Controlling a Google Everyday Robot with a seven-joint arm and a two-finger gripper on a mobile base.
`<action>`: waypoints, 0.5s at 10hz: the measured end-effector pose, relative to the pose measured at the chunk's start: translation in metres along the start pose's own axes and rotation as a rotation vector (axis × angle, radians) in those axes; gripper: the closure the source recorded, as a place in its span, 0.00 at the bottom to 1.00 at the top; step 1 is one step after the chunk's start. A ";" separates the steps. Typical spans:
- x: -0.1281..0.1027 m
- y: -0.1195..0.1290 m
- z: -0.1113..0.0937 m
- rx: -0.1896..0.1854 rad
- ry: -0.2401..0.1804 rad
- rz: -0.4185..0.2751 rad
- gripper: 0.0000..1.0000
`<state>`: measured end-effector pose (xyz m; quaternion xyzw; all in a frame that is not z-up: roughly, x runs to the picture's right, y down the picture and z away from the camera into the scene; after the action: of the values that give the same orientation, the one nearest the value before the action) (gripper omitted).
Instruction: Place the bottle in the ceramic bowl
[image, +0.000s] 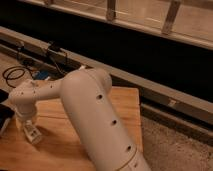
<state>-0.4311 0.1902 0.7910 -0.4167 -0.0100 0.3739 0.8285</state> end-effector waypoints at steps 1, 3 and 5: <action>0.000 -0.001 -0.004 0.007 -0.008 0.003 1.00; 0.001 -0.011 -0.021 0.031 -0.041 0.025 1.00; 0.013 -0.039 -0.049 0.066 -0.076 0.070 1.00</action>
<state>-0.3820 0.1499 0.7826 -0.3749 -0.0145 0.4183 0.8272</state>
